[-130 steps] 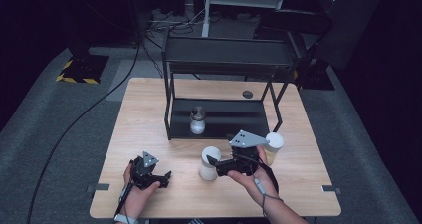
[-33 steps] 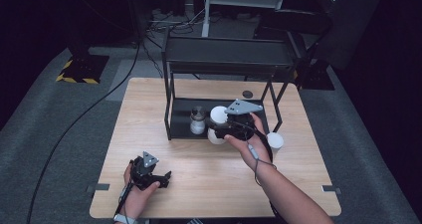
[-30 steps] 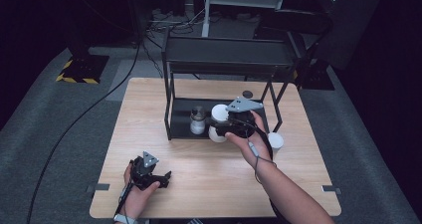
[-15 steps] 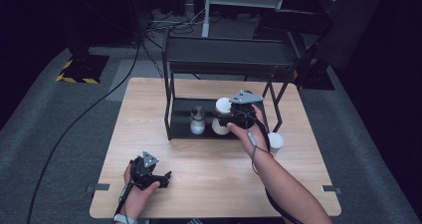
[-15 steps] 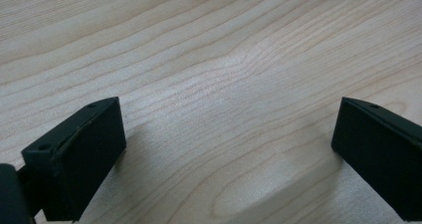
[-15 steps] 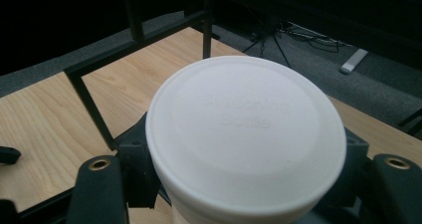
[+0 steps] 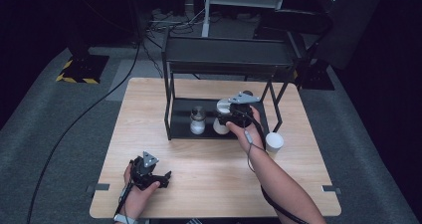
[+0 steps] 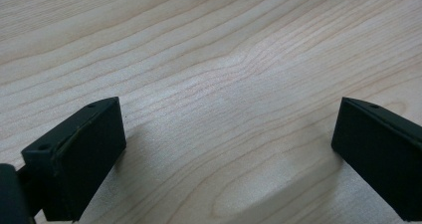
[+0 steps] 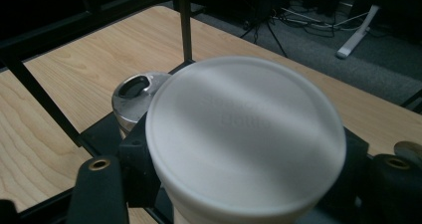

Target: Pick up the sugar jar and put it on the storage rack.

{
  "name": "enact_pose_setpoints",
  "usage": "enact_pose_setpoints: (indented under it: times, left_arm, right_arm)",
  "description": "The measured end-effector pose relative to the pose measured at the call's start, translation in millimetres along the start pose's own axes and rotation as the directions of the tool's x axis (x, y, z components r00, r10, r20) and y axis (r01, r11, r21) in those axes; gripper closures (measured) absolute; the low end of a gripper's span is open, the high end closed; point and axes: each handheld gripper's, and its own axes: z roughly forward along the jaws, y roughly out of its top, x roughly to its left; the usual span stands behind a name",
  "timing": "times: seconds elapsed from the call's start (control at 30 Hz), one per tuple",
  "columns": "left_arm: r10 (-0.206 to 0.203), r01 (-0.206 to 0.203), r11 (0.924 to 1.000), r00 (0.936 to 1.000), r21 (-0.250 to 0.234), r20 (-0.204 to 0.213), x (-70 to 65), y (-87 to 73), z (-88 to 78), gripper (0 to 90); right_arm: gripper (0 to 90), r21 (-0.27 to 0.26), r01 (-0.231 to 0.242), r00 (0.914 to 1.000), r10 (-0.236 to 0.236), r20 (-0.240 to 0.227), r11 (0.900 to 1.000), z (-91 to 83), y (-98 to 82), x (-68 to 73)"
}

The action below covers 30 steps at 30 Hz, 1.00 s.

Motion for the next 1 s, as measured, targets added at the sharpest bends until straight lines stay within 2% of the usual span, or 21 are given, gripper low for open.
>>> enact_pose_setpoints:
  times: [0.43,0.53,0.83,1.0]
  left_arm:
    - [-0.001,0.001,1.0,1.0,0.0,-0.001,-0.2,-0.1,0.0,0.6]
    - [-0.001,0.001,1.0,1.0,0.0,-0.001,-0.2,-0.1,0.0,0.6]
    - [-0.001,0.001,1.0,1.0,0.0,-0.001,-0.2,-0.1,0.0,0.6]
    - [-0.001,0.001,1.0,1.0,0.0,-0.001,-0.2,-0.1,0.0,0.6]
  right_arm:
    - [33.5,0.01,-0.002,0.9998,0.001,0.018,1.0,21.3,-10.5,-1.6]
    - [33.5,0.016,-0.015,0.9997,0.015,0.019,1.0,25.3,-11.9,-2.8]
    - [33.4,0.01,-0.028,0.9992,0.028,0.028,1.0,30.2,-19.1,-5.1]
    - [32.7,0.027,-0.044,0.9988,0.043,0.022,0.999,31.6,-14.7,-7.2]
